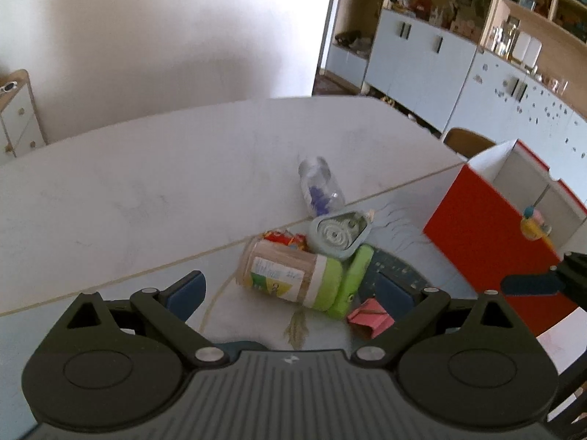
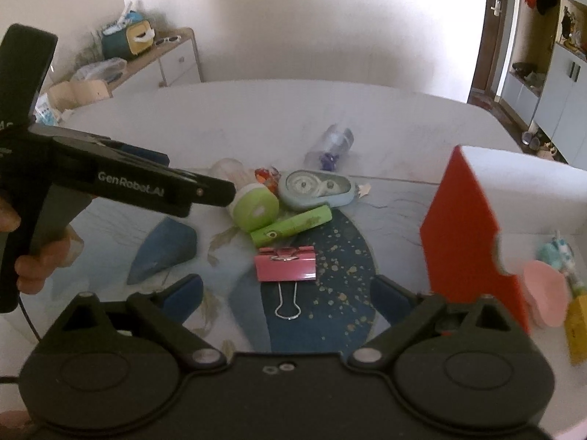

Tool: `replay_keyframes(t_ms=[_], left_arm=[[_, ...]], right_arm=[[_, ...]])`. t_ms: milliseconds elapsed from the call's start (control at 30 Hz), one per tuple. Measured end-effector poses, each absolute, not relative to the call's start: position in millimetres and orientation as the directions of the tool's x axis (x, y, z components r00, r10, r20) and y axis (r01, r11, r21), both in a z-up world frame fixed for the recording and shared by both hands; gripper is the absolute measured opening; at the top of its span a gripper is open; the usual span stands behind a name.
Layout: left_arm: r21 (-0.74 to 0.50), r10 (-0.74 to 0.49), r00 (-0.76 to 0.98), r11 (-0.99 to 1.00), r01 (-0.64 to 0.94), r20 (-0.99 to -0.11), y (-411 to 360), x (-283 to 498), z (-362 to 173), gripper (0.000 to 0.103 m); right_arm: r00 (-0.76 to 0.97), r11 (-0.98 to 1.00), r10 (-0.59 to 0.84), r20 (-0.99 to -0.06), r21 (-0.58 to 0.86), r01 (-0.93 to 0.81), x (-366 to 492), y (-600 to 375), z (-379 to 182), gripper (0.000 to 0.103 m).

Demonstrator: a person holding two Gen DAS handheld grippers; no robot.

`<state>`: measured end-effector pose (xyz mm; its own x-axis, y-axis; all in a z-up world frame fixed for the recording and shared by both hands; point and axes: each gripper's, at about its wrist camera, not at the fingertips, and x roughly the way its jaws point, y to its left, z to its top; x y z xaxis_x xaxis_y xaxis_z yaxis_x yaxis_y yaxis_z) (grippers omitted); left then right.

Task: Organize rigid objects
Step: 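Grasp the green-capped toothpick jar with left tool while right tool grasps the pink binder clip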

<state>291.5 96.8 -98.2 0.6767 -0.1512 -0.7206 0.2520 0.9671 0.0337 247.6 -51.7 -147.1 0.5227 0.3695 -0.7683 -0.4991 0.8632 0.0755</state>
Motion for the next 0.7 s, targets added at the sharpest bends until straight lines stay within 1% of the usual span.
replay_keyframes(t_ms=[200,300,533,700], left_arm=[[0.080,-0.124,0.668,0.961,0.266,-0.734,93.2,306.2,-119.5,0.099],[0.097,-0.127,0.670,0.953,0.286,-0.732,91.4,312.8,-125.1,0.099],[0.134,-0.150,0.666,0.925,0.356,-0.731,85.2,323.7,-135.9,0.099],[0.143,-0.149,0.663,0.920,0.366,-0.734,84.8,327.9,-144.5,0.099]], right_arm=[[0.491,0.863,0.350,-0.798,0.071,-0.500,264.9,-38.9,-167.8,0.093],[0.476,0.864,0.348,-0.808,0.079,-0.498,272.9,-33.9,-175.2,0.086],[0.474,0.857,0.340,-0.812,0.060,-0.511,280.2,-24.9,-184.1,0.080],[0.481,0.862,0.334,-0.810,0.057,-0.503,284.0,-22.8,-186.4,0.074]])
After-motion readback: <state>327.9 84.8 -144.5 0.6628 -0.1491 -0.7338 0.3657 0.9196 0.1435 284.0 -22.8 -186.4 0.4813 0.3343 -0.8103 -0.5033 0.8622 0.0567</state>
